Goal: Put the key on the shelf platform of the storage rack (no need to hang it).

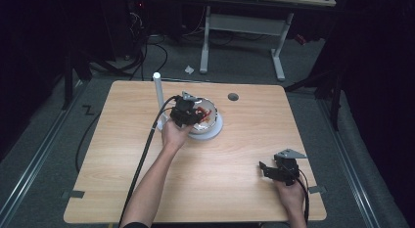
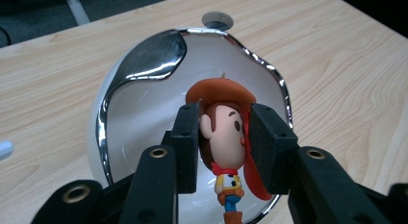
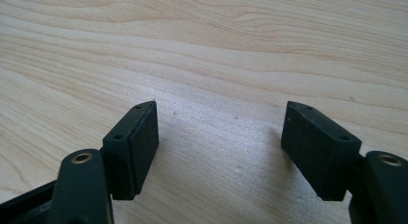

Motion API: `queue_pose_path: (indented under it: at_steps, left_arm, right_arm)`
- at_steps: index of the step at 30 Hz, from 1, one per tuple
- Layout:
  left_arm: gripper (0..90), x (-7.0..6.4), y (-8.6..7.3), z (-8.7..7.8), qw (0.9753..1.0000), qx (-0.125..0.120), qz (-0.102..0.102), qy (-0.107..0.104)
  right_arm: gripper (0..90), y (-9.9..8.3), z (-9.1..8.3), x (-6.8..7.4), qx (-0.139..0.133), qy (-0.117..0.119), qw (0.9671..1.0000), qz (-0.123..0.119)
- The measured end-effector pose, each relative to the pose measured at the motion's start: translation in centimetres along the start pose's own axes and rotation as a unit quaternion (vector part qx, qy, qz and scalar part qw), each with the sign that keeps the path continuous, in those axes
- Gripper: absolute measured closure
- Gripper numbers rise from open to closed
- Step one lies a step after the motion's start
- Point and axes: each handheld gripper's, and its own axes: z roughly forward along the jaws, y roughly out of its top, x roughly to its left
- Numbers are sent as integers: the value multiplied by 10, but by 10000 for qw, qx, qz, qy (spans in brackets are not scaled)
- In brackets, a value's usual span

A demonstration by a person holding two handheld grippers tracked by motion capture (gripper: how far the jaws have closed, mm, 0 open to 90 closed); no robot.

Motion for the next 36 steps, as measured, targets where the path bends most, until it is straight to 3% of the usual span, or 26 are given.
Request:
queue_pose_path:
  at_steps: [5, 8, 12, 16, 19, 23, 27, 28, 36]
  left_arm:
    - [646, 2, -3, 2, 10000, 8, 87, 37]
    - [619, 0, 0, -2, 10000, -4, -52, -66]
    - [579, 2, 3, -7, 9999, -17, -49, -93]
    - [549, 4, 7, -19, 9998, -43, -126, -137]
    - [520, 5, 9, -26, 9998, -66, -29, -210]
    - [488, 3, 14, -40, 9994, -67, -122, -304]
    - [462, 3, 17, -50, 9992, -123, -46, -376]
    - [461, 3, 19, -56, 9988, -111, -148, -455]
    - [438, 10, 29, -70, 9982, -219, -253, -489]
  right_arm:
    - [295, 0, 0, 0, -3, 1, 10000, 11]
    - [295, 0, 0, 0, -4, 9, 10000, 17]
    - [295, 0, 0, -1, -9, 14, 10000, 8]
    - [294, 0, 0, 0, -4, 6, 10000, 10]
    - [295, 0, 0, 0, -4, 6, 10000, 12]
    - [295, 0, 0, 0, -4, -3, 10000, -6]
    - [295, 0, 0, 0, -3, -5, 10000, -7]
    - [294, 0, 0, 0, -2, -8, 10000, -8]
    - [294, 0, 0, 0, -1, -15, 10000, -22]
